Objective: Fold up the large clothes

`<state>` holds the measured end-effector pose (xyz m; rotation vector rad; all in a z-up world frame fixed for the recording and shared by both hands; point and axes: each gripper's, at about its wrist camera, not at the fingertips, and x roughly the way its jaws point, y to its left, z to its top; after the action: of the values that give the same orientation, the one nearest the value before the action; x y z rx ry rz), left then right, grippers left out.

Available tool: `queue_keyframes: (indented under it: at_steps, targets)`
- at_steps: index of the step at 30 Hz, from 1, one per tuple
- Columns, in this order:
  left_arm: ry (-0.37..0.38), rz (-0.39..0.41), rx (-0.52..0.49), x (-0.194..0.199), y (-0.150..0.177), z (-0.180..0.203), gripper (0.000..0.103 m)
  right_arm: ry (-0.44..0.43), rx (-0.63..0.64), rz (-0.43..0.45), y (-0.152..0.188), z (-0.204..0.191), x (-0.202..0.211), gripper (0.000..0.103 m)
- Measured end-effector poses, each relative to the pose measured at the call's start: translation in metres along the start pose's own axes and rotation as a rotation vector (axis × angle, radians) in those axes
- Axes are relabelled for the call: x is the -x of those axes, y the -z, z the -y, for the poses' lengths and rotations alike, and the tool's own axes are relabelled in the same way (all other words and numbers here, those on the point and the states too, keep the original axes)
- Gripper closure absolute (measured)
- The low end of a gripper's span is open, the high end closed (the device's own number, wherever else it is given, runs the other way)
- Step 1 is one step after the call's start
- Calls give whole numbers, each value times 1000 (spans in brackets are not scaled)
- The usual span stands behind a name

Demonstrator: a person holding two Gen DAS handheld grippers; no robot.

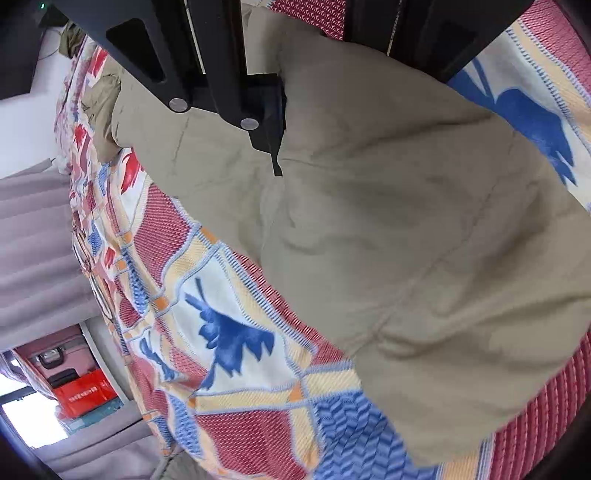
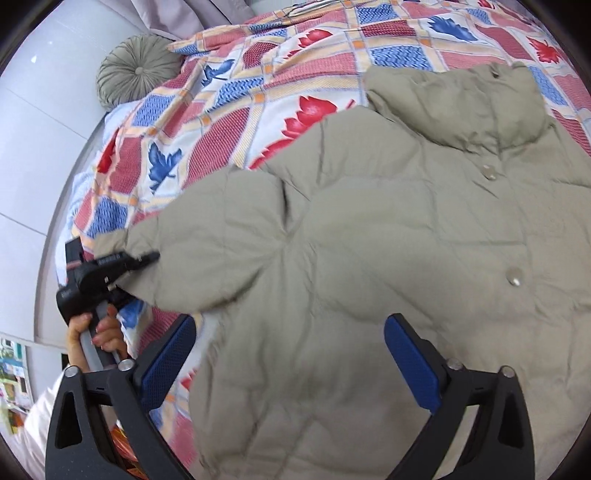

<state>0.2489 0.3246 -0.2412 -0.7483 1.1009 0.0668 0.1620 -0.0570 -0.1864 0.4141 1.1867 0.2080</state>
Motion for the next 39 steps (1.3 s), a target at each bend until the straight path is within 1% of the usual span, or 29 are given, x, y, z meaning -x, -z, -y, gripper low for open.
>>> queue_keyframes:
  at_steps: [1,2,3,5,9,11,15,16,19,21,22,24,26,27,29,31,32,33,35,36,37,38,39]
  targets:
    - [-8,24,-39,10,1,8,94,-6,-9,-3,-6,-3,-7,39]
    - [-10,46,-80,20,1,16,94,-6,-19,-18,-9,-5,-15,75]
    - [-7,65,-114,32,2,22,94,-9,-44,-36,-14,-5,-25,89]
    - [14,100,-180,53,5,39,94,-33,-81,-40,-19,-6,-41,89]
    - [69,149,-321,87,17,82,94,-115,-87,-54,-24,-17,-72,89]
    - [118,144,-389,94,28,111,94,-141,-96,-85,-21,-19,-89,89]
    - [208,108,-498,95,61,168,94,-139,-114,-130,-11,-17,-111,90]
    - [236,94,-526,92,72,185,94,-141,-118,-136,-9,-16,-113,90]
    - [277,52,-617,79,107,236,94,-178,-130,-167,-5,-11,-104,90]
    - [300,19,-676,68,137,267,94,-196,-134,-166,1,-2,-87,90]
    - [305,4,-706,61,152,279,94,-194,-139,-148,5,7,-72,90]
    - [291,-36,-771,40,186,303,94,-167,-160,-99,16,32,-40,90]
    - [257,-86,-832,14,222,319,94,-108,-189,-47,27,64,-6,90]
    - [227,-105,-856,0,239,324,94,-74,-204,-27,33,79,8,90]
    - [143,-134,-907,-31,271,325,94,2,-243,6,46,114,35,90]
    - [59,-172,-941,-58,295,321,94,62,-287,25,59,147,56,90]
    - [17,-188,-956,-68,307,318,94,81,-304,28,65,160,62,90]
    - [-7,-199,-967,-76,312,311,93,97,-320,27,70,170,67,90]
    - [-56,-187,-999,-80,323,305,93,103,-347,22,79,187,70,90]
    - [-69,-178,-1013,-78,325,303,88,100,-354,21,81,193,72,90]
    - [-80,-173,-1027,-74,328,303,81,95,-354,22,83,200,74,90]
    - [-82,-176,-1034,-70,329,302,56,92,-351,21,82,200,72,90]
    - [-79,-157,-1032,-63,329,301,35,86,-350,19,81,200,71,90]
